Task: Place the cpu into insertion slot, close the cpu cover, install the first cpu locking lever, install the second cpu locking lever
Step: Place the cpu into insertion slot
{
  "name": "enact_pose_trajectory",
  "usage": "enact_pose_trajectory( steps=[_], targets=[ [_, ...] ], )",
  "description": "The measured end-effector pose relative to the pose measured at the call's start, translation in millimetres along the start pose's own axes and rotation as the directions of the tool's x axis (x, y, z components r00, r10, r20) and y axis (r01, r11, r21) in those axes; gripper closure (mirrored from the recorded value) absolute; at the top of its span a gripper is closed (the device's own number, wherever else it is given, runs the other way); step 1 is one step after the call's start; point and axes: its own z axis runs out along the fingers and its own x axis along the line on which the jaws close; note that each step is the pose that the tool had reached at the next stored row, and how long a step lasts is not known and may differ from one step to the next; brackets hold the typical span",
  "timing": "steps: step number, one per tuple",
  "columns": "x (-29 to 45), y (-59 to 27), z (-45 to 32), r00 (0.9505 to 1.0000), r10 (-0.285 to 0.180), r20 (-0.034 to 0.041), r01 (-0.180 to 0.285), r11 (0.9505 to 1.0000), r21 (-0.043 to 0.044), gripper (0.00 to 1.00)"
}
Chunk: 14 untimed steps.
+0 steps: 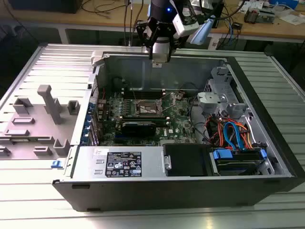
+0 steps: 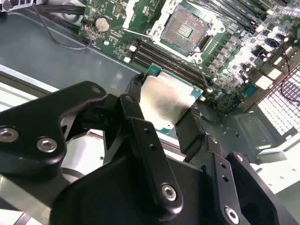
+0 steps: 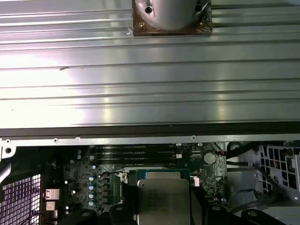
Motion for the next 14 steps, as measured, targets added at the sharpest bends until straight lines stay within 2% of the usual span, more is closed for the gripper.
enact_pose_trajectory(
  steps=[10,14],
  targets=[
    [-0.1,-4.4,-0.3,1.0,0.0,0.0,0.0,1.0,0.0,0.46],
    [-0.2,-5.9,0.4,0.9992,0.039,0.0033,-0.039,0.9992,-0.0006,0.46]
  ],
)
